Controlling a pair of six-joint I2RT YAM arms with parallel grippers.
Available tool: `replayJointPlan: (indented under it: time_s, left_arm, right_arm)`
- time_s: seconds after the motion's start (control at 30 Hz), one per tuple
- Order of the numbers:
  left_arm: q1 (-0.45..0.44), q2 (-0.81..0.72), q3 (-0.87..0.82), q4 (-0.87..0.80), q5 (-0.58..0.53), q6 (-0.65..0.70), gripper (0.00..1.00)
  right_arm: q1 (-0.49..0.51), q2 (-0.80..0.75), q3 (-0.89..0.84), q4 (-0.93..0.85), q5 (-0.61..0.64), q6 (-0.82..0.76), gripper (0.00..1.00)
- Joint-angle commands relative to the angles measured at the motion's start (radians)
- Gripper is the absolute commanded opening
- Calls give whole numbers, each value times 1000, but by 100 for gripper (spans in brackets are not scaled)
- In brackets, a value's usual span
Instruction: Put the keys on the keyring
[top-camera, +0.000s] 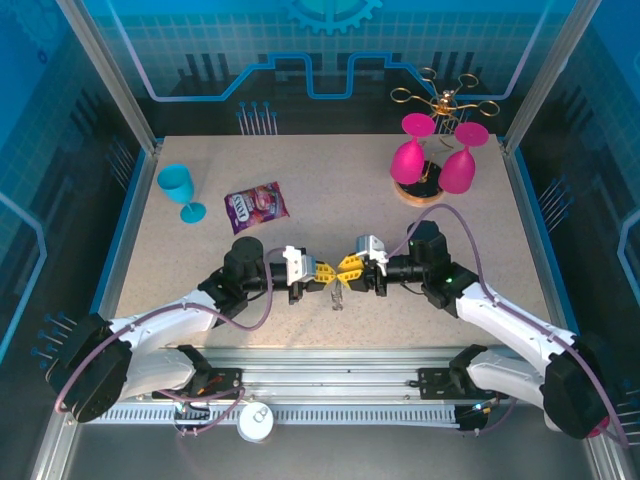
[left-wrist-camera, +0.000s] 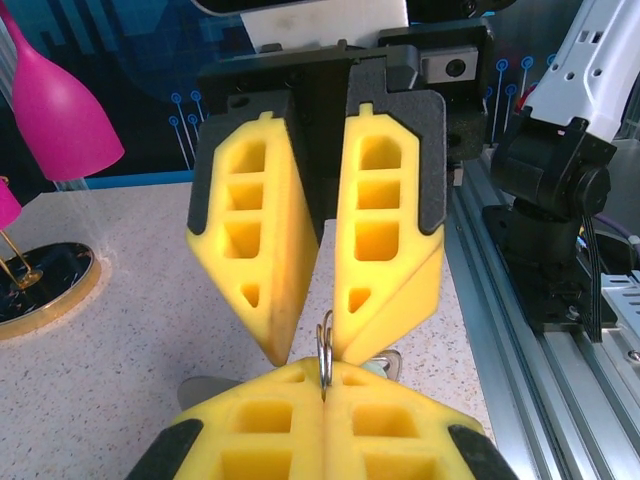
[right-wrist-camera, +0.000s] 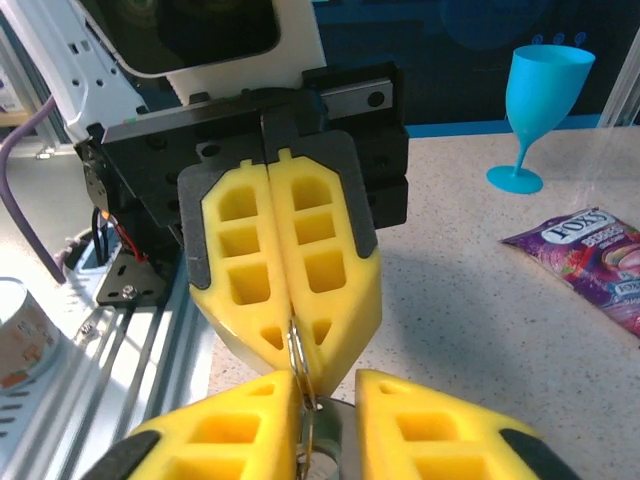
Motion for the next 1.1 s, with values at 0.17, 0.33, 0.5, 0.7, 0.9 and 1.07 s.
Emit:
replayJointPlan:
  time_s: [0.17,0.33,0.5,0.7,0.9,1.07]
  left_arm:
    - [-6,8,20,43,41,-16,0]
    - [-7,-14,43,-116,-46,30,15]
    - [-8,-25,77,-248,-102,79,12]
    - [-9,-36,110,-336,-108,115,3]
    - [-10,-48,95,-309,-104,127,0]
    - [-10,-55,42,-177,-44,95,0]
  right_arm:
    - [20,34,73,-100,-17,-70,0]
    - [49,33,190,-399,83,-220,0]
    - [105,97,341,-655,196,-343,0]
    - [168,186,468,-816,295,-409,0]
    - [134,116,374,-617,217,-304,28]
    - [53,-10,95,-181,123,-121,42]
